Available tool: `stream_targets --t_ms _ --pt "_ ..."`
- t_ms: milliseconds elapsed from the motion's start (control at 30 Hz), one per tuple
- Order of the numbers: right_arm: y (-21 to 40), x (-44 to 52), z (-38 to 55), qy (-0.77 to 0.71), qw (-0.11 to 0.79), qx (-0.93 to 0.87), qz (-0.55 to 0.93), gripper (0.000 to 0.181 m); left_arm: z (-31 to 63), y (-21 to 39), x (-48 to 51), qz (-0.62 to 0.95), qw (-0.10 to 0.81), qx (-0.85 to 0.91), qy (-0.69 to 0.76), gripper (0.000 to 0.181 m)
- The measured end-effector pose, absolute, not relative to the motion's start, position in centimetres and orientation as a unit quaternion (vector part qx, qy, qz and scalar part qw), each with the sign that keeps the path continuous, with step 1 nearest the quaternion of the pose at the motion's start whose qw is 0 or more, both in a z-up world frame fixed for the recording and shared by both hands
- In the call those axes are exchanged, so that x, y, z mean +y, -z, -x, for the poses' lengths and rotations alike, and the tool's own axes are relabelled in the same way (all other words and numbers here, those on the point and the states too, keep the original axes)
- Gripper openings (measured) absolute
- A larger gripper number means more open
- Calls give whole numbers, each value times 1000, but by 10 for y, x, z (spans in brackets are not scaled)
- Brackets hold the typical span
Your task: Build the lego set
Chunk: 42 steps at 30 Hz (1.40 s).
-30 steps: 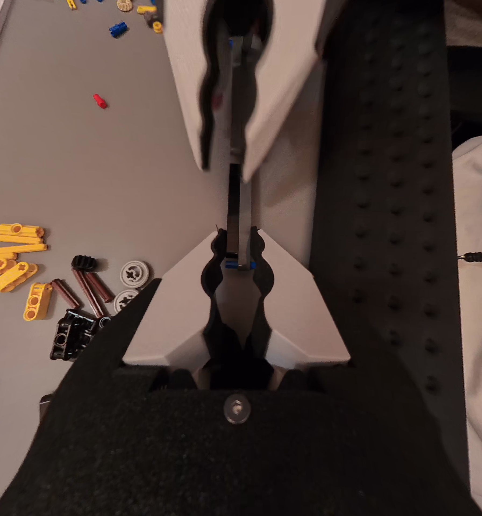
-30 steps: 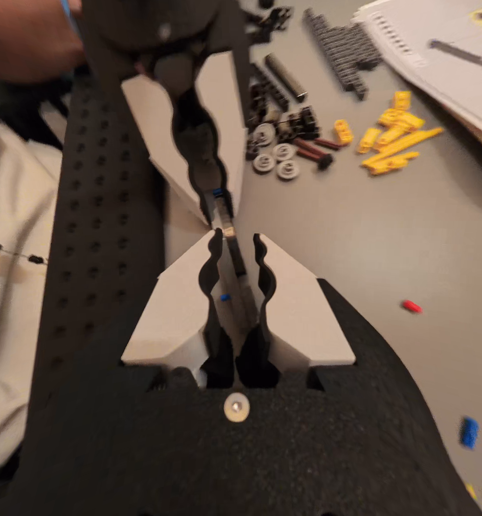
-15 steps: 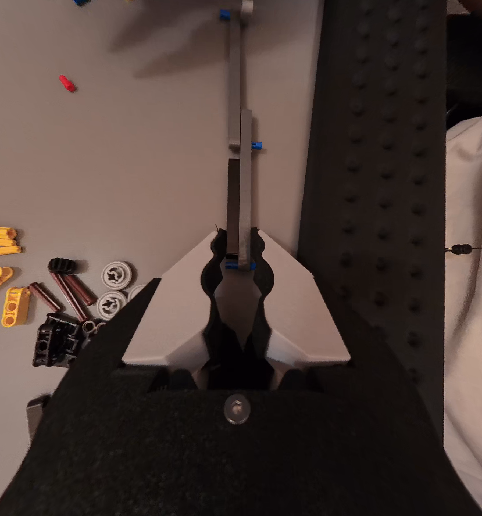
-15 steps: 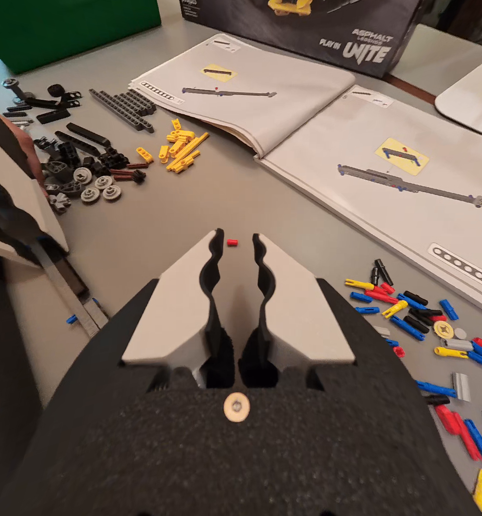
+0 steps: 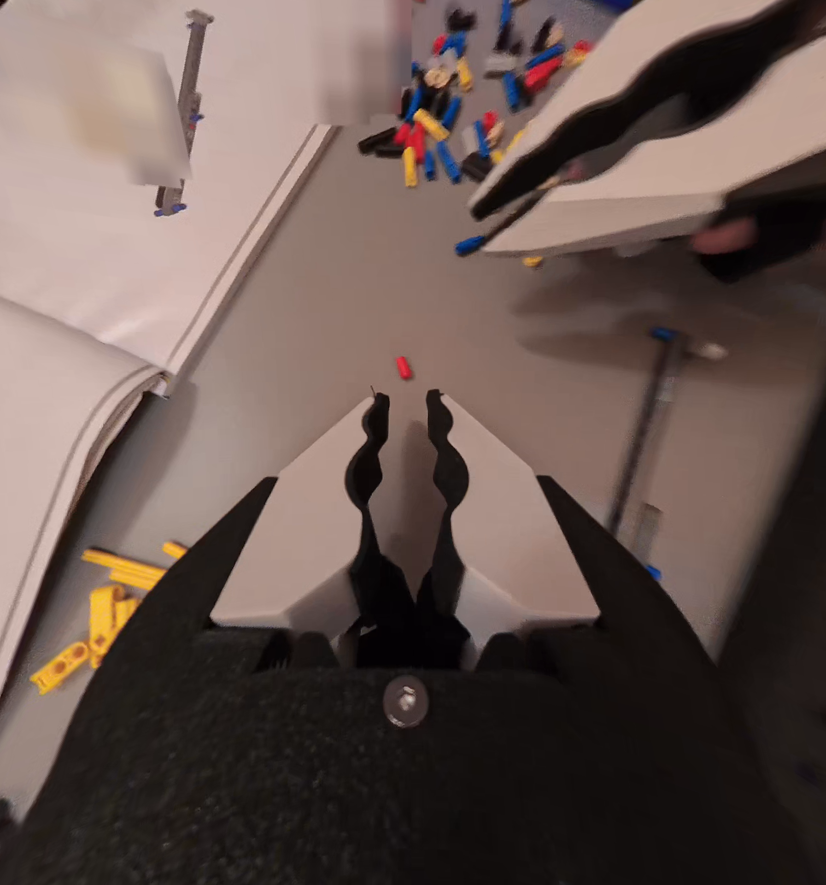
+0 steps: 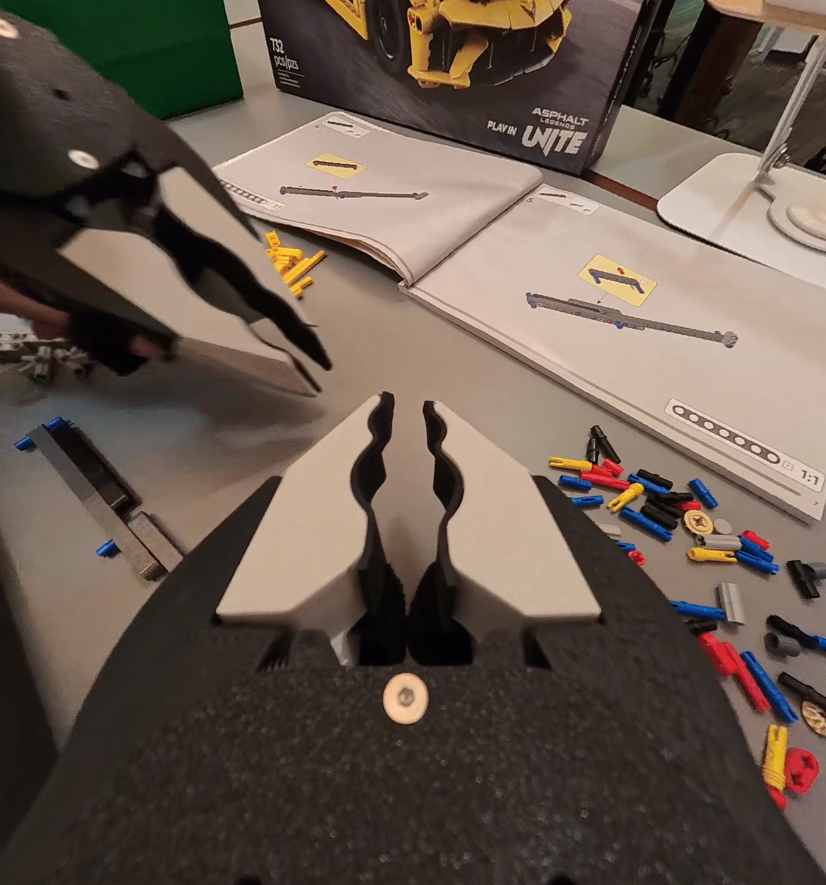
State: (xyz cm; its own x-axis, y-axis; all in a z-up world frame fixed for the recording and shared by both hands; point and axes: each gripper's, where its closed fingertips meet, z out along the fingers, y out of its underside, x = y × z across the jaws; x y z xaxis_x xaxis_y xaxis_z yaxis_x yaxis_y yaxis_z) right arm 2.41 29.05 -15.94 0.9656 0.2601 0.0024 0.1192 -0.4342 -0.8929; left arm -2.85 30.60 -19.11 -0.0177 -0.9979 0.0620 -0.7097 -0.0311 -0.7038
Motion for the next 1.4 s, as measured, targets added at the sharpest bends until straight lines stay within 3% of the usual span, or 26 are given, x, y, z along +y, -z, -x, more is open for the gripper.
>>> stream_targets --t_ms 167,500,767,900,1033,1133,1233,1400 --pt "167 289 -29 -42 507 -122 853 12 9 211 305 682 162 663 262 16" --pt "166 288 -26 -65 508 -117 851 12 9 215 318 700 147 661 227 3" --pt "151 295 -20 14 533 -132 835 22 -8 161 320 742 107 427 505 2" --pt "154 296 -19 17 526 -129 841 20 0 166 315 726 125 479 477 6" --pt "156 292 -29 -1 528 -113 842 18 11 175 319 603 211 680 361 15" --pt "151 291 -32 -19 540 -96 836 17 20 171 316 433 220 815 317 17" --pt "147 290 -33 -36 549 -87 831 17 30 179 311 293 170 897 285 22" --pt "143 290 -36 -70 560 -70 822 17 31 199 315 167 87 951 244 12"
